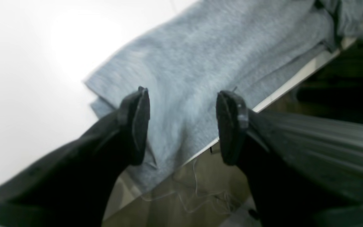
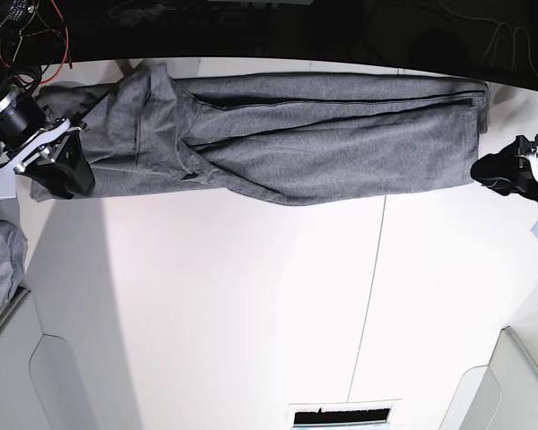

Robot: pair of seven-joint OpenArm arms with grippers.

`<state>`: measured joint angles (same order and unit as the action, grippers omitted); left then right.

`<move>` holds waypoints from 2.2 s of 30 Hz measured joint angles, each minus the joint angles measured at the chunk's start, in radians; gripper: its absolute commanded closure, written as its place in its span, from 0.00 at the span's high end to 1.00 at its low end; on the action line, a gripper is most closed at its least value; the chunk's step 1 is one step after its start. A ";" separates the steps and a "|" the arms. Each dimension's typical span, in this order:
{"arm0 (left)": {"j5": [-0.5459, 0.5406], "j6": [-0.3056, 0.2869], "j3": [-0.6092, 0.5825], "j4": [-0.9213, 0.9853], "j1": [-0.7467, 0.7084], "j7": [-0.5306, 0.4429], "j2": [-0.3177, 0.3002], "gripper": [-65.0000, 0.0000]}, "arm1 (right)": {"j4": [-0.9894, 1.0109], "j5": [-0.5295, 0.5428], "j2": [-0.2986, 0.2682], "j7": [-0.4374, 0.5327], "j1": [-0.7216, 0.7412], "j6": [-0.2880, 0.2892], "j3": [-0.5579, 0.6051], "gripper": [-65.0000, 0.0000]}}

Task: Layout the t-shirt on the table in an organized manner, then fold the t-shirt properly
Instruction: 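Release the right gripper and regrasp the folded shirt end, then release the left gripper from the hem corner and lift it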

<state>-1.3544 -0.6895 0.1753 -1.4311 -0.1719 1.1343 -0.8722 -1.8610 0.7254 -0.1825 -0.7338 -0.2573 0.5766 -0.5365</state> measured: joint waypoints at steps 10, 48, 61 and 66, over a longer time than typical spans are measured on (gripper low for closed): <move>0.071 0.000 0.227 0.014 -0.153 -0.132 0.106 0.56 | 0.002 -0.005 0.000 0.000 0.060 0.000 0.020 0.34; 0.293 0.001 0.292 0.199 -0.163 -0.248 0.287 0.63 | 0.399 -0.245 -0.003 0.161 0.058 -0.004 0.334 0.00; 0.349 0.000 0.197 0.199 -0.163 -0.313 0.288 0.63 | 0.399 -0.235 -0.003 0.161 0.058 -0.004 0.334 0.00; 0.371 0.002 0.197 0.199 -0.163 -0.324 0.288 0.63 | 0.399 -0.235 -0.003 0.161 0.058 -0.004 0.334 0.00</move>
<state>-0.9833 -0.6880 0.3721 -1.2320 -0.3347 0.8104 -0.5838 -1.4620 0.4900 -0.1856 -0.5728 -0.1993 0.5724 -0.2024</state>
